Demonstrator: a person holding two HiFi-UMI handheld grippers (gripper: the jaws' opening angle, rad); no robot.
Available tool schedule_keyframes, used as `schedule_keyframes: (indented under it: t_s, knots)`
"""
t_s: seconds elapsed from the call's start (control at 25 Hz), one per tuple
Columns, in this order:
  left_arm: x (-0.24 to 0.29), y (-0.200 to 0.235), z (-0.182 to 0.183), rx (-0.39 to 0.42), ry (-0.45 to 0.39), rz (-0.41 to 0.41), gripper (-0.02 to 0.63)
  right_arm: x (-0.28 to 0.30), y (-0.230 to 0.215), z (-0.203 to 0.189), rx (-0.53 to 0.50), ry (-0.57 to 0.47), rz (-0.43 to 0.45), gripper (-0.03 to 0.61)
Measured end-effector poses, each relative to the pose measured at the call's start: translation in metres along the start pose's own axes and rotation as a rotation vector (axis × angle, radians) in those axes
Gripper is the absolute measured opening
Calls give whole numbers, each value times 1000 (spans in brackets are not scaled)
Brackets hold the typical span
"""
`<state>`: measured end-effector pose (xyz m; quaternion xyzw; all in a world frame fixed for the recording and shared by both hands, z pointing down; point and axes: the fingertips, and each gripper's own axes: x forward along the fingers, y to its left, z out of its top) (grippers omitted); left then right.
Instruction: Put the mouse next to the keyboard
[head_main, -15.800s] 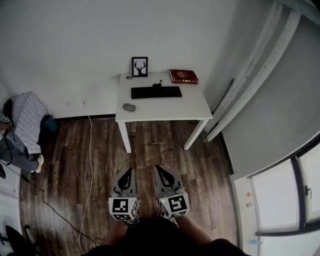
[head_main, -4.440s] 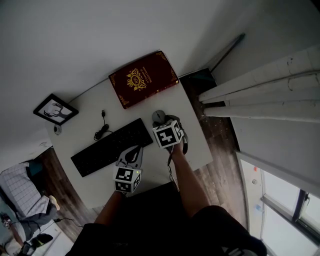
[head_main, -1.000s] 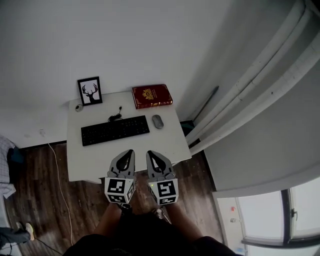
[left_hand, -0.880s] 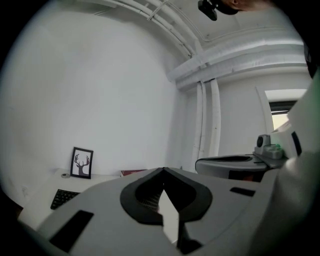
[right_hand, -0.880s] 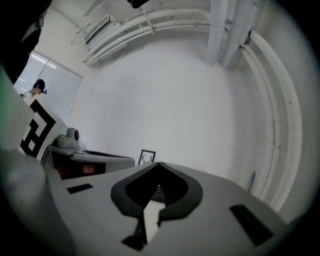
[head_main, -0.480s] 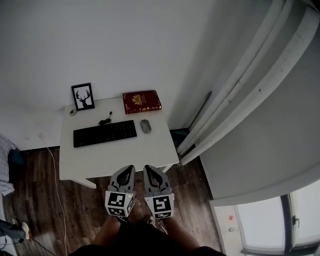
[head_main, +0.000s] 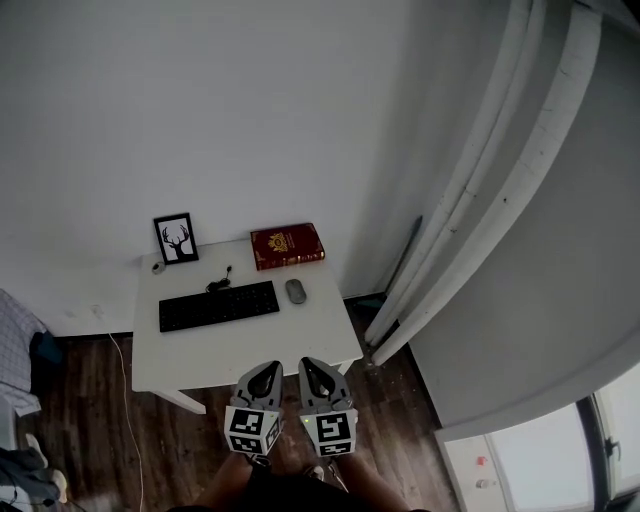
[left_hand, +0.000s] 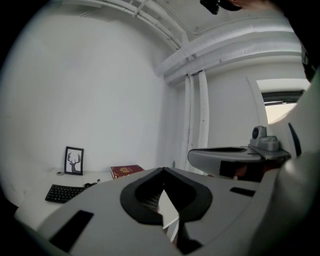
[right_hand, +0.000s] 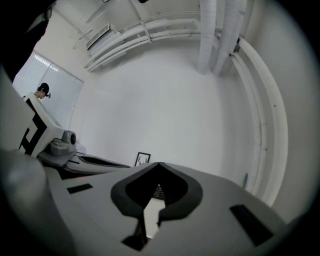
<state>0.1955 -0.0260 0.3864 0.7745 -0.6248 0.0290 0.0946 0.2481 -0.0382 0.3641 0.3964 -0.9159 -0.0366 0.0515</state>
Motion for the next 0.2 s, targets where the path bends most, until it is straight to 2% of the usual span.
schedule_keyframes:
  t_s: [0.2]
  knots:
    - [1, 6, 9, 4, -34, 10, 2, 6, -1, 5, -6, -20, 2, 20]
